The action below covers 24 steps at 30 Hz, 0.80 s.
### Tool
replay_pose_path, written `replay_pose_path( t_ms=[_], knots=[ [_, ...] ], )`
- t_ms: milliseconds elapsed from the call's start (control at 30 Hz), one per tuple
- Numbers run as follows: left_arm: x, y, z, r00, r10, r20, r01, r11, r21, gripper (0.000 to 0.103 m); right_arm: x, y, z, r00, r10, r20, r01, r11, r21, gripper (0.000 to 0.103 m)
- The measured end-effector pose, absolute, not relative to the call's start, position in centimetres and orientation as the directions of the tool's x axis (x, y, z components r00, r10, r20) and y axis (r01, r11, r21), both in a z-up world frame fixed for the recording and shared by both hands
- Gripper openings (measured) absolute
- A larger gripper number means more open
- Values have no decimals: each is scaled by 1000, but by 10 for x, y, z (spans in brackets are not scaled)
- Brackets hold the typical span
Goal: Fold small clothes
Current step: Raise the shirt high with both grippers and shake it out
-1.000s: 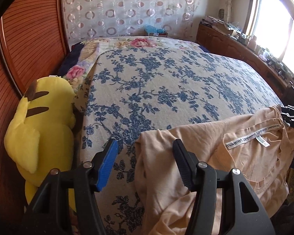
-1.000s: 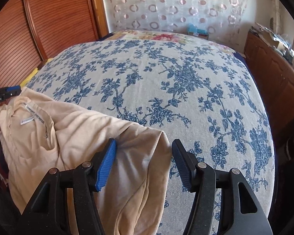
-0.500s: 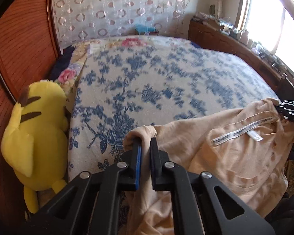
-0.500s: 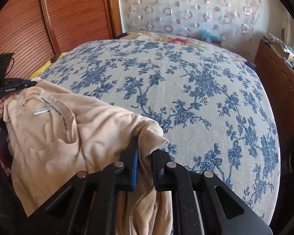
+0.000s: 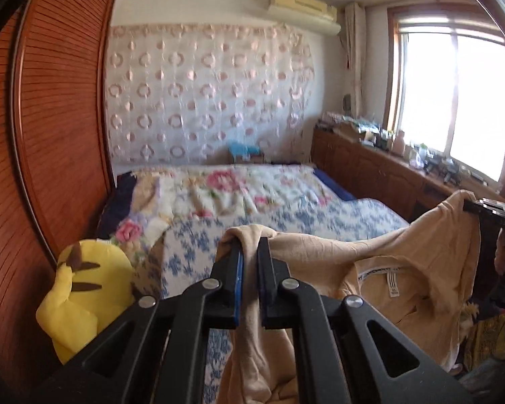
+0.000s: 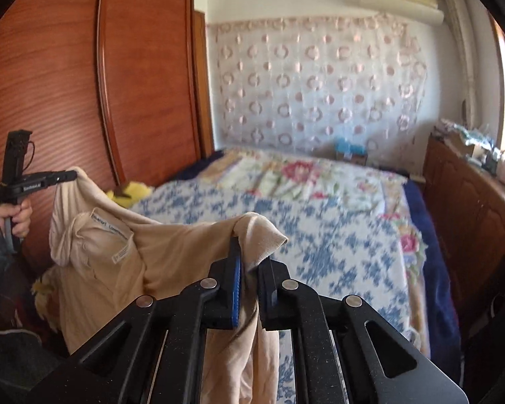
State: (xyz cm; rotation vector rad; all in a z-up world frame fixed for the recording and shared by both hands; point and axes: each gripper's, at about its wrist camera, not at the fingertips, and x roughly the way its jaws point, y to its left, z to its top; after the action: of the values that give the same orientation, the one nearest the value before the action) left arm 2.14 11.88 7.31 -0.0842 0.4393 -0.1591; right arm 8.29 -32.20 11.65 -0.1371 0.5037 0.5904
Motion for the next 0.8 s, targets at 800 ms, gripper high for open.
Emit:
replay_pose_path(
  t_ms=[800],
  knots=[
    [-38,131,209,982,-155,-106,152,988,-41,5,39,-339,260,795,563,-228,-588,807,-56,5]
  ],
)
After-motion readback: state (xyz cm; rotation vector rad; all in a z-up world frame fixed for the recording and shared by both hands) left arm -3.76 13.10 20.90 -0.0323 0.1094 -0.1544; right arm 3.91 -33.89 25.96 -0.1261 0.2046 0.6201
